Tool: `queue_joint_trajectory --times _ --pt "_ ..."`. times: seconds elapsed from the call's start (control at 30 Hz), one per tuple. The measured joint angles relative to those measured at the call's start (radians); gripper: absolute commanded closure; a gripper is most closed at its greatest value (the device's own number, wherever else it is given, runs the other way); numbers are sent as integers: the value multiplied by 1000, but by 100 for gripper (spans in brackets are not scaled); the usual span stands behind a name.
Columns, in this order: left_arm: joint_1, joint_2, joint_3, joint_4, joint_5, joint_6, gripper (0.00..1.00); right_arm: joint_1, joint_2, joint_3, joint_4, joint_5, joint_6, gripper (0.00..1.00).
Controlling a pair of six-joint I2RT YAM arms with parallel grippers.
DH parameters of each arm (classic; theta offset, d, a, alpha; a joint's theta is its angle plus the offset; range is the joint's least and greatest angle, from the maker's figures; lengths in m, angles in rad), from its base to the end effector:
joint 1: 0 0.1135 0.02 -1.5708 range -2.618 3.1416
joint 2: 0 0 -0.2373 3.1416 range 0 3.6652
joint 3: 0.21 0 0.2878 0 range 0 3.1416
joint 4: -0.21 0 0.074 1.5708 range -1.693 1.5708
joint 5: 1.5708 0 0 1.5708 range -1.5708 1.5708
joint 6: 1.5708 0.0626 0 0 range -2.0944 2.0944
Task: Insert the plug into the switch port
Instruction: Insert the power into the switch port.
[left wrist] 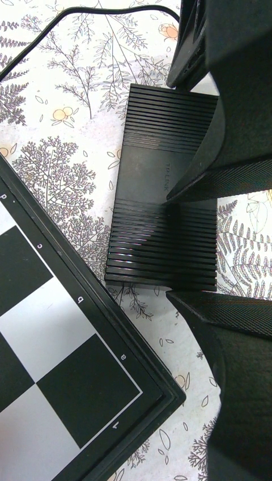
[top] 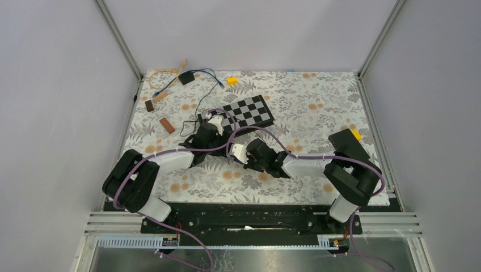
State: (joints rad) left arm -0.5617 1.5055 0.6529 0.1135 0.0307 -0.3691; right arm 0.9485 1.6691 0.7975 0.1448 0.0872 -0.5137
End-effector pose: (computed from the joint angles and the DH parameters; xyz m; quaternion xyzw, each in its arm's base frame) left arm 0.2832 -0.1805 0.0858 0.0941 0.9098 -0.1938 0.3547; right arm 0.2214 0.2993 0.0822 -0.5952 0.6904 0.0494 0.4081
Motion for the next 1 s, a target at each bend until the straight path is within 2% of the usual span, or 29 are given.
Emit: queue_joint_trajectory --times 0.27,0.43,0.63,1.0 --pt "-7 -11 0 -21 -8 -1 40 0 -7 -42 57 3 -22 100" --pt "-45 -52 0 -108 -13 -15 29 0 -63 -142 153 -10 -50 99" --pt "-81 -126 1 -229 14 -56 16 7 -134 -205 148 -96 -67 91" --pt "-78 -307 103 -334 6 -80 3 24 -335 -300 137 -246 -97 86"
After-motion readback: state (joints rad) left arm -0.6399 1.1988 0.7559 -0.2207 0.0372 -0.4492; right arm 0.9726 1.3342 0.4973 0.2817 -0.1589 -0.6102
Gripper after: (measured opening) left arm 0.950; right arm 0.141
